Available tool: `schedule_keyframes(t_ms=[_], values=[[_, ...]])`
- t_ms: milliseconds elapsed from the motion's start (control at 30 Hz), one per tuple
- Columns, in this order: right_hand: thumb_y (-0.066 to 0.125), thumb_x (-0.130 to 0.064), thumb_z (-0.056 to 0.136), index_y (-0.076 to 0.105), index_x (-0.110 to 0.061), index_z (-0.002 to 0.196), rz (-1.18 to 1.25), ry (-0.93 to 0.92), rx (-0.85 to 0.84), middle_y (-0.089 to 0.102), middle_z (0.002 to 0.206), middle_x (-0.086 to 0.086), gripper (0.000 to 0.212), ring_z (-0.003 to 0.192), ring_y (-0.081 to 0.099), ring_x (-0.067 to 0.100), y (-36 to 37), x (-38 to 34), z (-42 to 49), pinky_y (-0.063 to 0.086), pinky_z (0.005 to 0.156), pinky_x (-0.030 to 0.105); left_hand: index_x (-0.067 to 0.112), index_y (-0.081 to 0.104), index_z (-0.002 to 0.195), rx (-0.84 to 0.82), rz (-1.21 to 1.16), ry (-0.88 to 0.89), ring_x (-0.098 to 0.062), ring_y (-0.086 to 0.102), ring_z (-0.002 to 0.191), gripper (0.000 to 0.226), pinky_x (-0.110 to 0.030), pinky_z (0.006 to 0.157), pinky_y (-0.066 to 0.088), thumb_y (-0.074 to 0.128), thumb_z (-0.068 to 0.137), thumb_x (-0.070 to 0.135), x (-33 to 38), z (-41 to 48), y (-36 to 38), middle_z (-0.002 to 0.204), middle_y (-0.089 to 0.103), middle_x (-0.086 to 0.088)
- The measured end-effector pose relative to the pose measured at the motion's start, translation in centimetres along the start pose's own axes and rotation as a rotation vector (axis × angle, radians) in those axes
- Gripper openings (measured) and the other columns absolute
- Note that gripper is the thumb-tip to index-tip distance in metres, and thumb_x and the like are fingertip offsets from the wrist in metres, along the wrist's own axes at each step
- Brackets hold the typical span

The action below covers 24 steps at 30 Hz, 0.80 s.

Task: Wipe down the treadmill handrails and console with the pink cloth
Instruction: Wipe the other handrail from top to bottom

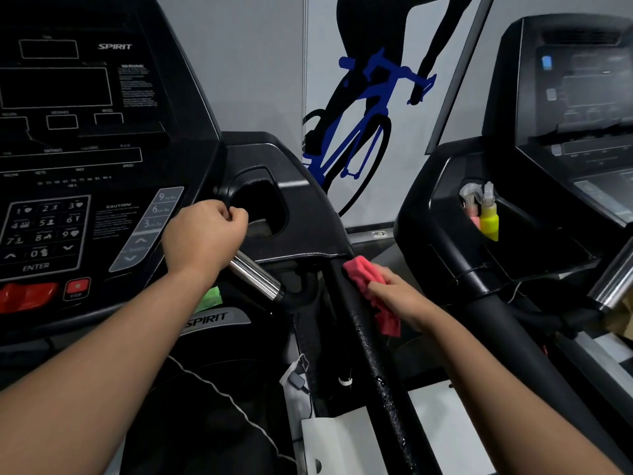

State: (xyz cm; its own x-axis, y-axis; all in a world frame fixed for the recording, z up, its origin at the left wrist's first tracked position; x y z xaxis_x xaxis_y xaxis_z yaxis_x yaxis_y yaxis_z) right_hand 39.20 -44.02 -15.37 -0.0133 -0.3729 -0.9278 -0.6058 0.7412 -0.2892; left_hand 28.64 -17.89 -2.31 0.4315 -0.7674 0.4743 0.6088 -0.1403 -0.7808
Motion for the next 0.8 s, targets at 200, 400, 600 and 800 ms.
schedule_keyframes(t_ms=[200, 400, 600, 800], values=[[0.056, -0.007, 0.084, 0.037, -0.021, 0.107, -0.181, -0.141, 0.222, 0.05, 0.099, 0.0, 0.033, 0.083, 0.05, 0.012, 0.8, -2.6, 2.4, 0.042, 0.072, 0.027, 0.006, 0.051, 0.057, -0.01, -0.002, -0.009, -0.022, 0.042, 0.048, 0.038, -0.027, 0.045, 0.028, 0.046, 0.087, 0.029, -0.1, -0.1, 0.0, 0.051, 0.045, -0.007], [0.071, -0.041, 0.08, 0.054, -0.054, 0.108, -0.454, -0.245, 0.159, 0.037, 0.121, -0.011, 0.036, 0.112, 0.028, 0.005, 1.9, -2.0, 0.9, 0.018, 0.105, 0.025, 0.004, 0.057, 0.061, -0.004, 0.011, -0.007, -0.022, 0.042, 0.049, 0.038, -0.028, 0.046, 0.029, 0.047, 0.087, 0.03, 0.0, 0.0, -0.1, 0.053, 0.049, -0.008], [0.059, -0.052, 0.084, 0.059, -0.059, 0.105, -0.382, -0.226, 0.175, 0.048, 0.117, -0.009, 0.023, 0.106, 0.033, 0.007, 2.7, -3.9, 2.2, 0.035, 0.099, 0.025, 0.002, 0.058, 0.062, -0.002, 0.003, -0.021, -0.022, 0.042, 0.05, 0.038, -0.028, 0.046, 0.03, 0.046, 0.087, 0.03, -0.1, 0.0, 0.0, 0.055, 0.052, -0.011], [0.06, -0.042, 0.084, 0.06, -0.031, 0.117, -0.991, -0.232, 0.114, 0.033, 0.112, 0.002, 0.034, 0.104, 0.033, 0.025, 5.1, -4.6, 0.0, 0.041, 0.095, 0.041, 0.001, 0.057, 0.064, -0.008, -0.017, -0.011, -0.023, 0.044, 0.052, 0.038, -0.029, 0.046, 0.031, 0.047, 0.086, 0.03, -0.2, -0.1, -0.1, 0.058, 0.055, -0.013]])
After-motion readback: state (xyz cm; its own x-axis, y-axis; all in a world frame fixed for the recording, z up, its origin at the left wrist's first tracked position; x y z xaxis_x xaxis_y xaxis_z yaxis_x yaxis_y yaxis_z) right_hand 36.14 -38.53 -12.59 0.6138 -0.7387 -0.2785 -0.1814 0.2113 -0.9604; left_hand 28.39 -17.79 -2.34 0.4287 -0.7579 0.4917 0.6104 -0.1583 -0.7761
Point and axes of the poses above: each hand's wrist, its own z-axis towards the middle knuckle, its own y-axis out of the palm, x = y × z, the point moved 6 cm from there along z, towards the middle knuckle
